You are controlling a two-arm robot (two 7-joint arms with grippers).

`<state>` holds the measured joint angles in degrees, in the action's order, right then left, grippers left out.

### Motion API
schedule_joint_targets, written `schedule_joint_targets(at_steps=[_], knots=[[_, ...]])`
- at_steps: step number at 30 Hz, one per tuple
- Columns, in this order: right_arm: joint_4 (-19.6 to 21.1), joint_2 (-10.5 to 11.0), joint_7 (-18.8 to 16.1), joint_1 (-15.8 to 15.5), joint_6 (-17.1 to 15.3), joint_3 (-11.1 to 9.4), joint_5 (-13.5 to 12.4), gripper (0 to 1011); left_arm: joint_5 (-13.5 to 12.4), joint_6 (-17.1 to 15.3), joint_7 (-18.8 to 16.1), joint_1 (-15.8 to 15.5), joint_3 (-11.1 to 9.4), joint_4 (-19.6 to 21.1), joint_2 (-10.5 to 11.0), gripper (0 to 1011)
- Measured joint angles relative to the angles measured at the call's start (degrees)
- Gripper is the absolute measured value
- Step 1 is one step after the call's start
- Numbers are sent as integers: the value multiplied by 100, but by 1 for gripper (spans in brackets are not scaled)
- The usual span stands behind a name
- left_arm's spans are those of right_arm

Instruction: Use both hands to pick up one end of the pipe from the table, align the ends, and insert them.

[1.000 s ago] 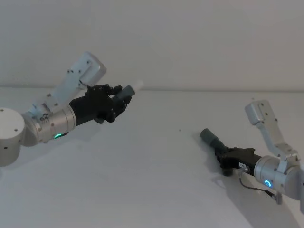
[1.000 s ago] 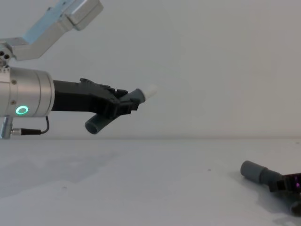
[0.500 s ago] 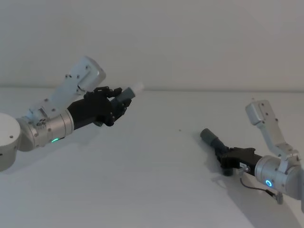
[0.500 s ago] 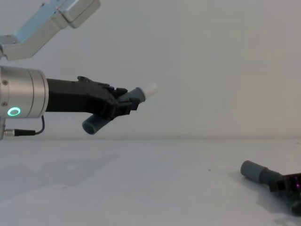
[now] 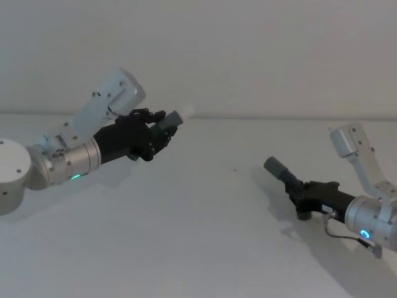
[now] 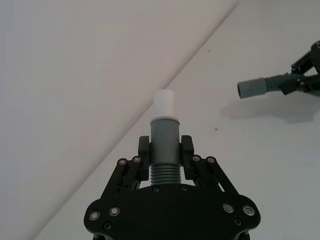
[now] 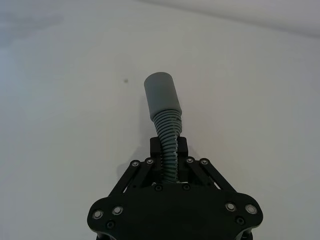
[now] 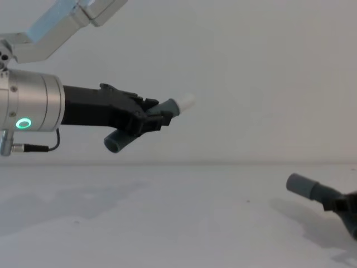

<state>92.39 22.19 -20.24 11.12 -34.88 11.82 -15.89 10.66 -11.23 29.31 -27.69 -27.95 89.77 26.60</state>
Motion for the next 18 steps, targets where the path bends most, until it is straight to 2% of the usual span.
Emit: schedule_joint_targets(at_steps=[4,5,11,14,16,18], knots=[[6,200,-265,12,343,-13,-31,149,11,0,118,-92,-28,-32,18,349],[6,200,-265,12,343,-13,-31,149,17,0,144,-111,-33,-39,23,349],[-31,533,-744,33,972,-29,-75,149,108,2,403,-267,-79,-100,79,349],[-69,650,-902,47,1172,-29,-89,149,179,11,583,-351,-105,-140,115,349],[-126,781,-1152,70,1470,-26,-114,149,233,21,713,-409,-125,-170,138,349],[-158,848,-1269,83,1595,-19,-128,149,288,31,843,-474,-148,-211,164,349]])
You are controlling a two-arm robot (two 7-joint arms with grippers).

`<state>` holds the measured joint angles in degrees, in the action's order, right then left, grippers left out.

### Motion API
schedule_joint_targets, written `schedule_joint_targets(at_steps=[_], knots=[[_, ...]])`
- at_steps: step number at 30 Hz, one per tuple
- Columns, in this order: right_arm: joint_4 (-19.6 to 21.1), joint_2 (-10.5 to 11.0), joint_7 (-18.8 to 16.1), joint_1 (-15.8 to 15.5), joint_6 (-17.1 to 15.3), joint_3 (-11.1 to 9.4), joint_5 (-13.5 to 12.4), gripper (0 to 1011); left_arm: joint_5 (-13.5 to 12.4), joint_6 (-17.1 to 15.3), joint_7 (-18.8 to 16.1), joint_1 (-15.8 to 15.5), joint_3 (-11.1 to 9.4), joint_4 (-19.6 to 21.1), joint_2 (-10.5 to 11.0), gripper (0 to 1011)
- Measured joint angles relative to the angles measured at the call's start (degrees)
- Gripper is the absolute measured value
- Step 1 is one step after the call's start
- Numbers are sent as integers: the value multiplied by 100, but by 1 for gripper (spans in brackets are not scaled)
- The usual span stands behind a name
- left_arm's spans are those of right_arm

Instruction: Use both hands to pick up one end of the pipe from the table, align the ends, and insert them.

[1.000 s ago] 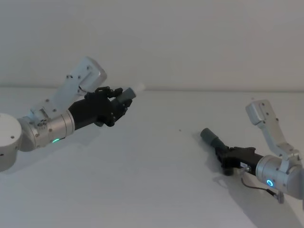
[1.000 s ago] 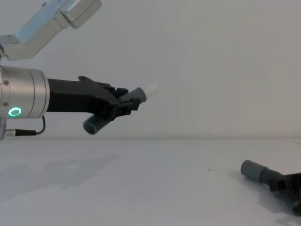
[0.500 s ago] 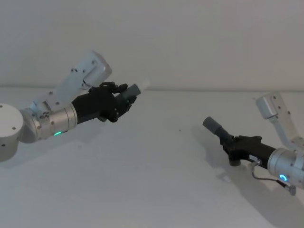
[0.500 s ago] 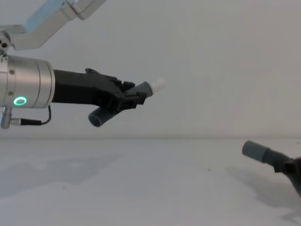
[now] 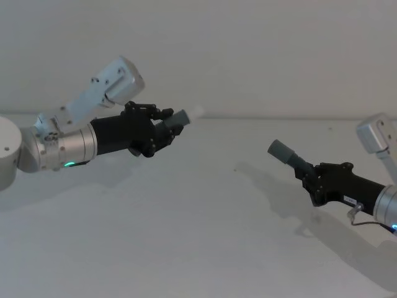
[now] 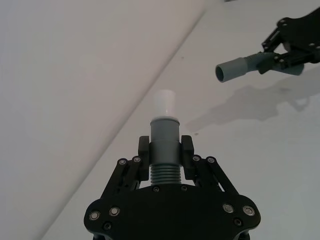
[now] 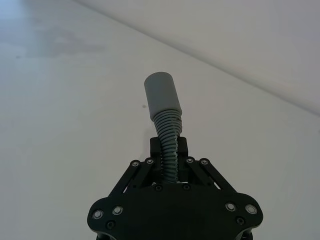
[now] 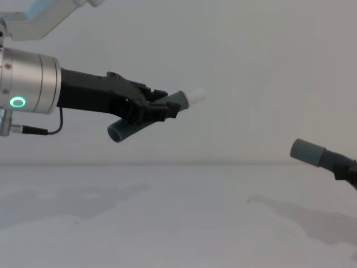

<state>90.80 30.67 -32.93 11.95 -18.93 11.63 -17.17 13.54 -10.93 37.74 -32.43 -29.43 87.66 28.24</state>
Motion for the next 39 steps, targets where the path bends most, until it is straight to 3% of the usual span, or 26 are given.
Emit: schedule_joint_targets(at_steps=[12,26,39], knots=[[-318,473,-1048,166,958,133,-159,149,326,85,742,-319,-130,-274,79,349],[-666,831,-2278,435,1847,363,-419,148,619,84,1523,-635,-350,-574,138,349],[-630,970,-2765,494,2192,414,-682,149,787,-72,2160,-855,-620,-739,205,349]])
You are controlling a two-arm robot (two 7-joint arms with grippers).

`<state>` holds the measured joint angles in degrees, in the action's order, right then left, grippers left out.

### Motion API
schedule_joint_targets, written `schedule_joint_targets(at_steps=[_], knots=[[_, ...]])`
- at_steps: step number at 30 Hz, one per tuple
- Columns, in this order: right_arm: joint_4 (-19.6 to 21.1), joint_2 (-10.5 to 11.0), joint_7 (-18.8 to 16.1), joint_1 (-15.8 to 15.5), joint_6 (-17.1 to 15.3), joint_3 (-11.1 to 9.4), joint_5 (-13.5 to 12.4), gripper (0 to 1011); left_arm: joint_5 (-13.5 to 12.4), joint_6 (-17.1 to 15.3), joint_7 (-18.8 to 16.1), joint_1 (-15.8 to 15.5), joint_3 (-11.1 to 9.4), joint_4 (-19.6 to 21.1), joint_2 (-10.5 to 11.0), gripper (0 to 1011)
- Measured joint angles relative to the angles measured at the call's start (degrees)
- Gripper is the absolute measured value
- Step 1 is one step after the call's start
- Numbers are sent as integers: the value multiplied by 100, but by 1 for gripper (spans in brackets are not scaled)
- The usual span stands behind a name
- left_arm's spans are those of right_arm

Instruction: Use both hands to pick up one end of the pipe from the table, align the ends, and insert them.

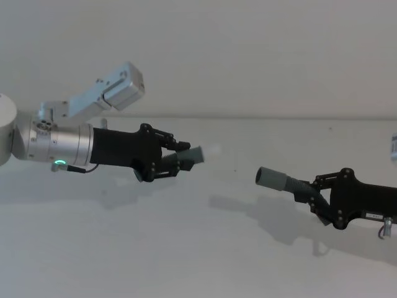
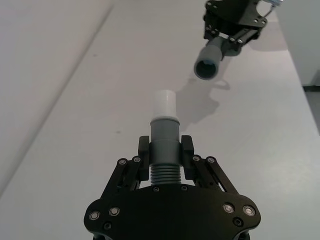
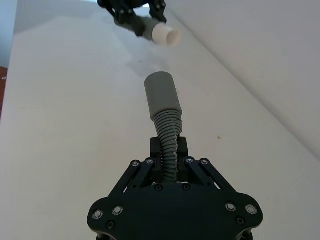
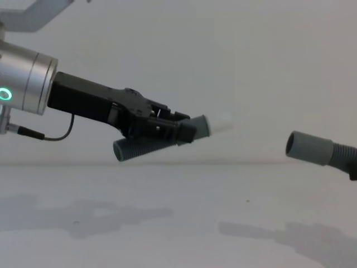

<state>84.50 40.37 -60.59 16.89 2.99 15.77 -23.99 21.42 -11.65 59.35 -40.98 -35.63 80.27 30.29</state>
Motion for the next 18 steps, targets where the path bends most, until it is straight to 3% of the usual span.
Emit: schedule_joint_targets(at_steps=[18], knots=[[223,74,88,-26,67,176,88,148,114,-150,392,-145,-264,25,83,349]])
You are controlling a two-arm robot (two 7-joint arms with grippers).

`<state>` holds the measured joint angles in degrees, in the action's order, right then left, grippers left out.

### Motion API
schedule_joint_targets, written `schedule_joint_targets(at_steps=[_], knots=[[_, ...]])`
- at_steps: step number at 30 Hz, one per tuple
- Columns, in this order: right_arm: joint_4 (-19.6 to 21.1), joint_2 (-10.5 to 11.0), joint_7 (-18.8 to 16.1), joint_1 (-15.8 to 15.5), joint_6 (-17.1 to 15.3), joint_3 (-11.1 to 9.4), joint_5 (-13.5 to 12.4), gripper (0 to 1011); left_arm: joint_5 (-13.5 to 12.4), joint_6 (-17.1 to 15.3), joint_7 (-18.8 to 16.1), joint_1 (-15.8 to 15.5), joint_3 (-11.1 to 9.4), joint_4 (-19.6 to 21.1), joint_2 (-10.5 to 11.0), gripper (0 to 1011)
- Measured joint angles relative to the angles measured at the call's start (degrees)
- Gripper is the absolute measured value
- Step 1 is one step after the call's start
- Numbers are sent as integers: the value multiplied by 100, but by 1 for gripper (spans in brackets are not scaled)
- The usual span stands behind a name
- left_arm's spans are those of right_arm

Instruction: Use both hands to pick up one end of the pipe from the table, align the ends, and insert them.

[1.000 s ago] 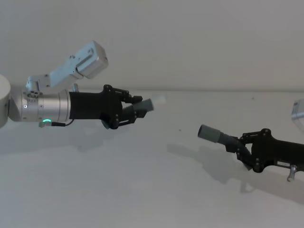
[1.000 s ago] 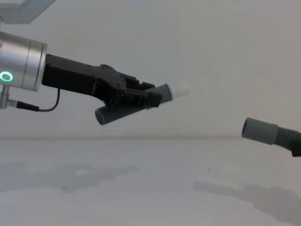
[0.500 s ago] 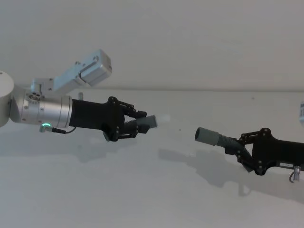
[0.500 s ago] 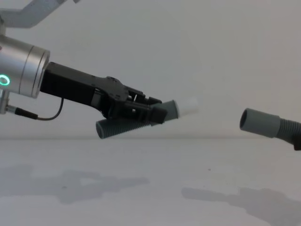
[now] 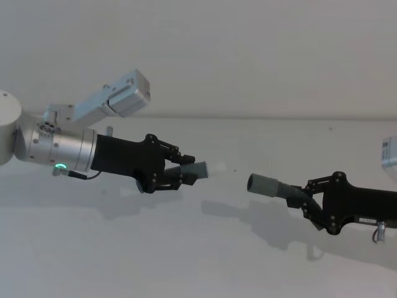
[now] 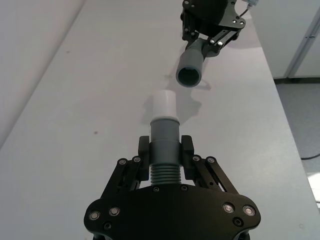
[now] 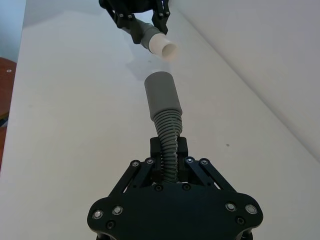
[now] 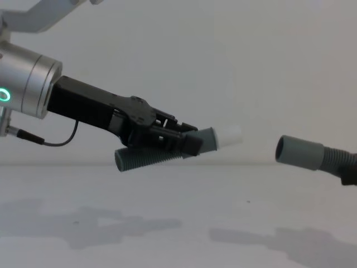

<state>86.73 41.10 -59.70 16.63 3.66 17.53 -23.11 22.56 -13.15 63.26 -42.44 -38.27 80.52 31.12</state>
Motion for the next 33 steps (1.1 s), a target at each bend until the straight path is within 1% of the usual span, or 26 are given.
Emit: schedule_joint_targets(at_steps=[4,16,25,33], knots=[[47,21,48,-2,27,59,70,148,20,-48,64,-38,-57,9,24,349],[125,34,236,8,28,148,180,148,37,-204,188,-154,-199,-7,64,349],[164,7,416,16,14,194,241,148,31,-357,281,-266,-343,-85,75,349],[172,4,497,27,6,249,273,148,19,-444,307,-364,-446,-204,48,349]])
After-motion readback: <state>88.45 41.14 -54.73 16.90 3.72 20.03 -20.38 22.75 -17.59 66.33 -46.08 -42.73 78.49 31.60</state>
